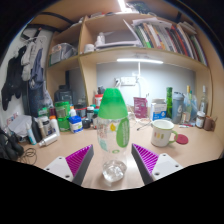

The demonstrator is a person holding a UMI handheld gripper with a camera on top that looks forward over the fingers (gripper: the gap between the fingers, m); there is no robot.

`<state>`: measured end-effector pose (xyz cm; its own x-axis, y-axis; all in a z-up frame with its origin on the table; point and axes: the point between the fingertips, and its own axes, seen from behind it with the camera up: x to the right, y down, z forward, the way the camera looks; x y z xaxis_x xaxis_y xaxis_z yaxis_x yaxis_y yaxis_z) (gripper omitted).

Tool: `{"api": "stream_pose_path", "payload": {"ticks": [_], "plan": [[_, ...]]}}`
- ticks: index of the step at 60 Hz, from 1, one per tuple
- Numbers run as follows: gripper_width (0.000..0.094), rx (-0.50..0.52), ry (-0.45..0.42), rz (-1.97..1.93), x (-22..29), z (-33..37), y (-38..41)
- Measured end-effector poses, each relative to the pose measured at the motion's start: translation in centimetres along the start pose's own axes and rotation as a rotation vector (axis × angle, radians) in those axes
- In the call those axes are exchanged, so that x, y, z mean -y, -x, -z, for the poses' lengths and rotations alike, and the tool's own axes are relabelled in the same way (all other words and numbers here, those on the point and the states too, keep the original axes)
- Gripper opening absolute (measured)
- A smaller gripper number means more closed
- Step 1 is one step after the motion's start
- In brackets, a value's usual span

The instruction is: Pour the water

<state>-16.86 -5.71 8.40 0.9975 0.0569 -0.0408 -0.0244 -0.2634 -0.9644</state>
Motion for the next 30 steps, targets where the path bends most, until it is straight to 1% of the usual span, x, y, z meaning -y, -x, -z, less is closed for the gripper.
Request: {"api": "stream_pose_path", "payload": {"ticks": [4,8,11,14,17,22,26,27,28,30], "plan": [[0.0846,-0.001,-0.02,0.001,0.1,-2.6,0.2],[0.0794,-0.023,-0.053,0.001,0.7,-4.2,-0.1],[0.0485,-0.037,-0.062,0.001,0.8,-4.8,-0.5],[0.0478,-0.081,-0.073,-0.012,0.9,-5.0,-1.5],[0.0459,-0.092,-0.087,-0.017,1.0,-5.1,-1.9],[0.043,-0.075,-0.085,0.005,1.2,-5.6,-1.5],[0.0402,-0.042,-0.05,-0.012,0.9,-5.9,-0.9],[0.0411,-0.036,-0.038,-0.014,0.8,-6.0,-0.8],[0.0378,-0.026,-0.027,-0.019,0.9,-6.2,-0.6],[0.0377,-0.004,-0.011,-0.037,1.2,-6.4,-0.4]]}}
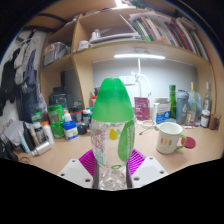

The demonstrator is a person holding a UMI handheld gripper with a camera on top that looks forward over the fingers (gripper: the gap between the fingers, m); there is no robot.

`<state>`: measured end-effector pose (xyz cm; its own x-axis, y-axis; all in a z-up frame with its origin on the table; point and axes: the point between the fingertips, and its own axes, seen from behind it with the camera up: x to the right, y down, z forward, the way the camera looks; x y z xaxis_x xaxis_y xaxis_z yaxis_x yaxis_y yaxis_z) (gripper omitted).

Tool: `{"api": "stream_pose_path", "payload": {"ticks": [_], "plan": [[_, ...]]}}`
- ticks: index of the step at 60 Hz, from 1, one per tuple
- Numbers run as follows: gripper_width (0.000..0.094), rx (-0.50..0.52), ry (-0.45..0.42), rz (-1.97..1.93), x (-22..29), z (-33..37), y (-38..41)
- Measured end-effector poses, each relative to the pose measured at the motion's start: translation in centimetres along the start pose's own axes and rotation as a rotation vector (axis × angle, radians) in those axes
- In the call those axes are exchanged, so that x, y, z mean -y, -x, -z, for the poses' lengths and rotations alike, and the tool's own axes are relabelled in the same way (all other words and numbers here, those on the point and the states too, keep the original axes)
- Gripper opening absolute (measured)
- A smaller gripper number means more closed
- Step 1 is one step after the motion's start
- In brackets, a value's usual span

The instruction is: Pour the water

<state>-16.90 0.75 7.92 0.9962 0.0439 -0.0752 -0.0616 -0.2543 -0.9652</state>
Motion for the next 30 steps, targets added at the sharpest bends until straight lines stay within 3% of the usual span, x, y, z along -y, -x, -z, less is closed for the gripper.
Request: {"api": "stream_pose_path", "payload": {"ticks": [8,16,30], "plan": [[0.0377,0.06,-0.035,-0.112,6.0,-0.4,0.1],[0.0378,0.14,-0.01,-0.579,11.7,-1.7,-1.7],[0.0372,0.229,0.134,-1.437,12.8,-6.2,-5.7]]}}
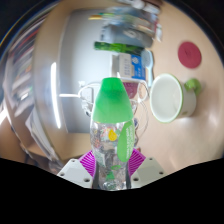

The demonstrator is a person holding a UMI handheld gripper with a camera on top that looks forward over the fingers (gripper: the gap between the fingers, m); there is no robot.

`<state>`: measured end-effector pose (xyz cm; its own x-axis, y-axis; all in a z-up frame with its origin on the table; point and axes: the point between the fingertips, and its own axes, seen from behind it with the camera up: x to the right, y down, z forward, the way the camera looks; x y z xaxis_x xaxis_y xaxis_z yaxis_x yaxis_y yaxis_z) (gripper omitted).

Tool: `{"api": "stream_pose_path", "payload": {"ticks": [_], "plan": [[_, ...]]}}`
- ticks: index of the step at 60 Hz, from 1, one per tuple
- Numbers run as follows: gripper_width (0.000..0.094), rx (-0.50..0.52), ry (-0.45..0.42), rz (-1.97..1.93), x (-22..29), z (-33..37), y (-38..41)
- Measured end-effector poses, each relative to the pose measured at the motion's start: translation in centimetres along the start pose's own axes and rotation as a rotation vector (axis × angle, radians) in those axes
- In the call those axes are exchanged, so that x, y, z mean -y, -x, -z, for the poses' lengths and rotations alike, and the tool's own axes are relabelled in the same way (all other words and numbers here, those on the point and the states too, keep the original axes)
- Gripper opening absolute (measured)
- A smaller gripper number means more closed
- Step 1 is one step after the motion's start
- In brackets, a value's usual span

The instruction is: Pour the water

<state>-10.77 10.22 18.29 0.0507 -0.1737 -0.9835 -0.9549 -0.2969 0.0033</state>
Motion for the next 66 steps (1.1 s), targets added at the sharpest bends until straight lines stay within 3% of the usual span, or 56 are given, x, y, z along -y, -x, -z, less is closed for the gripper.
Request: {"api": "stream_pose_path", "payload": {"ticks": [10,26,41,48,58,60,66], "plan": [[0.0375,0.148,0.076,-0.536,1.6,-1.8,1.4],[0.0374,0.285,0.018,-0.887,4.8,-1.7,2.4],[0.0374,0.262,0.029,-0.874,4.3,-2.1,2.4],[0.0374,0.239,0.059,-0.698,3.9,-2.1,3.4],[0.0373,0.251,0.101,-0.042,4.4,-0.3,10.7],[0.0375,0.279,0.091,0.135,5.5,1.1,12.4],[0.0378,0.271,-0.081,0.697,11.2,4.2,17.8]]}}
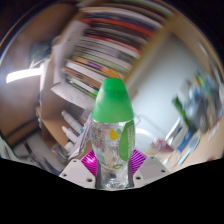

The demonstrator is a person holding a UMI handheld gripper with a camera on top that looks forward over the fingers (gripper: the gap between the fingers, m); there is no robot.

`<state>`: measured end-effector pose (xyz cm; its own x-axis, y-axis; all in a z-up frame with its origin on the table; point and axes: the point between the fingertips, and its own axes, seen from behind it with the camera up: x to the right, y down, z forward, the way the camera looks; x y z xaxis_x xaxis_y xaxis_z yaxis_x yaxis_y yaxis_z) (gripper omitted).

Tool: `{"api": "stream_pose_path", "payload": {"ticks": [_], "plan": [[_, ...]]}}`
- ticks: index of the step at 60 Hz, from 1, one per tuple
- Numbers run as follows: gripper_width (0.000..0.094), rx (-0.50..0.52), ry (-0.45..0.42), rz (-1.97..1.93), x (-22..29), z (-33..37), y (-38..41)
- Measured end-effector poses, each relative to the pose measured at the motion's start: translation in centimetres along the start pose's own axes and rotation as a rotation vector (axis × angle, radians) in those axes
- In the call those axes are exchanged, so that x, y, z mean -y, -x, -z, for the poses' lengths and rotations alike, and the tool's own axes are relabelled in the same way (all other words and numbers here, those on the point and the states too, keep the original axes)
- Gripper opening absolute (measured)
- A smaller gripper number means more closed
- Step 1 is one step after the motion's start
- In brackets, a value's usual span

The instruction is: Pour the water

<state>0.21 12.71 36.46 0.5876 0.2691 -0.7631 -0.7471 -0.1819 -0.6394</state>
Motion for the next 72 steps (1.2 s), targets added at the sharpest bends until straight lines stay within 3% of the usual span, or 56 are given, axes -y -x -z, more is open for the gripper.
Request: {"api": "stream_pose_path", "payload": {"ticks": [6,12,16,23,28,40,45,53,62,64,68,72], "plan": [[0.0379,-0.143,-0.106,0.458,7.0,1.7,-1.0],[0.0378,-0.279,-0.168,0.717,9.7,3.7,-6.9],[0.038,-0.374,-0.13,0.798,8.3,4.9,-12.9],[0.0382,-0.492,0.018,0.861,2.5,6.8,-22.9],[0.0379,-0.502,0.098,0.821,-1.6,7.6,-26.5],[0.04,-0.535,0.149,0.826,-5.8,8.6,-31.6],[0.0405,-0.523,0.081,0.82,-5.1,8.7,-31.6],[0.0414,-0.525,0.079,0.793,-5.0,8.7,-31.8],[0.0513,-0.56,0.123,0.802,-5.3,8.7,-32.1],[0.0592,-0.592,0.179,0.784,-6.0,9.3,-32.8],[0.0841,-0.63,0.268,0.74,-7.5,10.7,-33.4],[0.0837,-0.651,0.286,0.695,-8.1,12.4,-32.6]]}}
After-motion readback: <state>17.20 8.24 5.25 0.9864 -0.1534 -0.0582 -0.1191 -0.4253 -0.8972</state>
